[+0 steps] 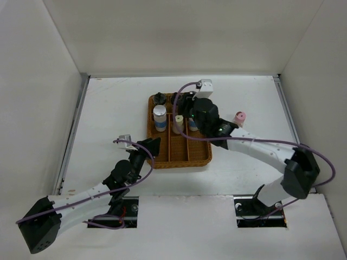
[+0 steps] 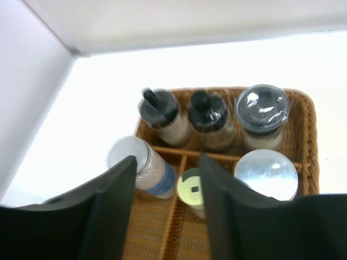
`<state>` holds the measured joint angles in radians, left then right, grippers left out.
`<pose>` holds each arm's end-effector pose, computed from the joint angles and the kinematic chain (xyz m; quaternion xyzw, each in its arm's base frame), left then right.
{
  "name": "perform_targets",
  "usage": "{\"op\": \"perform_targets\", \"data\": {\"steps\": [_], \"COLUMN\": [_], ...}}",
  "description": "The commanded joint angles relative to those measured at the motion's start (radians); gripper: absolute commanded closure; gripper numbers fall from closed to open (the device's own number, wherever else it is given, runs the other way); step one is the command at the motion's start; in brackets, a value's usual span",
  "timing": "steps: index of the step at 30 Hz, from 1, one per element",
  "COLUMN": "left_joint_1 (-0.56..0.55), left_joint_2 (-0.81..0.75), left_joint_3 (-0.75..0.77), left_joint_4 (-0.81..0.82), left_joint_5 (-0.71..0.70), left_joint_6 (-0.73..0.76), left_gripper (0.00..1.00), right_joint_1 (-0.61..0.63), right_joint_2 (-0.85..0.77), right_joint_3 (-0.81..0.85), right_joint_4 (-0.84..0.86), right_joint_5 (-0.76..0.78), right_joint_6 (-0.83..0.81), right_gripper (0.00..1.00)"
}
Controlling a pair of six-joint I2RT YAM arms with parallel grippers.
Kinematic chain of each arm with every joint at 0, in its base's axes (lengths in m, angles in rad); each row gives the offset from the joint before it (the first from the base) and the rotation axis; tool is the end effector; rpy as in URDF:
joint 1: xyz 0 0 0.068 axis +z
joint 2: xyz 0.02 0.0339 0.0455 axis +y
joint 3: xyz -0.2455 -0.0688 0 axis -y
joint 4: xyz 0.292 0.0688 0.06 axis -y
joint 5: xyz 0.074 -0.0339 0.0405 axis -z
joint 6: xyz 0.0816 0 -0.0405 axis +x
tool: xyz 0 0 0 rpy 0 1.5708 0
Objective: Organize the condiment bottles
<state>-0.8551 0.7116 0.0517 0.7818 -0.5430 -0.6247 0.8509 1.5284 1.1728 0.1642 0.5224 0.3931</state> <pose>0.1921 -0.1567 0.1597 -0.1261 0.6573 -0.3551 0.6526 0.3249 0.3087 0.2858 -0.0091 0.7631 0.1963 0.6157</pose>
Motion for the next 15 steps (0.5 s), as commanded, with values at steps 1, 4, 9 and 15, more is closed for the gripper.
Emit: {"op": "perform_targets", "data": {"steps": [1, 4, 9, 15], "left_joint_1": [-0.012, -0.025, -0.032, -0.028], "left_joint_2": [0.015, 0.019, 0.060, 0.109], "left_joint_3": [-0.015, -0.006, 0.002, 0.005], "left_joint_4": [0.047, 0.047, 0.066, 0.097], "left_joint_5": [0.009, 0.023, 0.041, 0.052], "left_joint_6": [0.002, 0.005, 0.003, 0.010], "left_gripper": [0.50, 0.49, 0.49, 0.48], "right_joint_1": [-0.003, -0.095, -0.308, -0.444], "right_joint_2": [-0.129, -0.249, -0.347, -0.309], "right_joint_3": [-0.067, -0.180, -0.298, -0.378], "right_joint_4": [0.029, -0.001, -0.150, -0.174], "right_joint_5": [0.013, 0.083, 0.168, 0.212], "right_joint_6": [0.004, -0.005, -0.003, 0.013], "right_gripper": [0.55, 0.64, 0.43, 0.13]}}
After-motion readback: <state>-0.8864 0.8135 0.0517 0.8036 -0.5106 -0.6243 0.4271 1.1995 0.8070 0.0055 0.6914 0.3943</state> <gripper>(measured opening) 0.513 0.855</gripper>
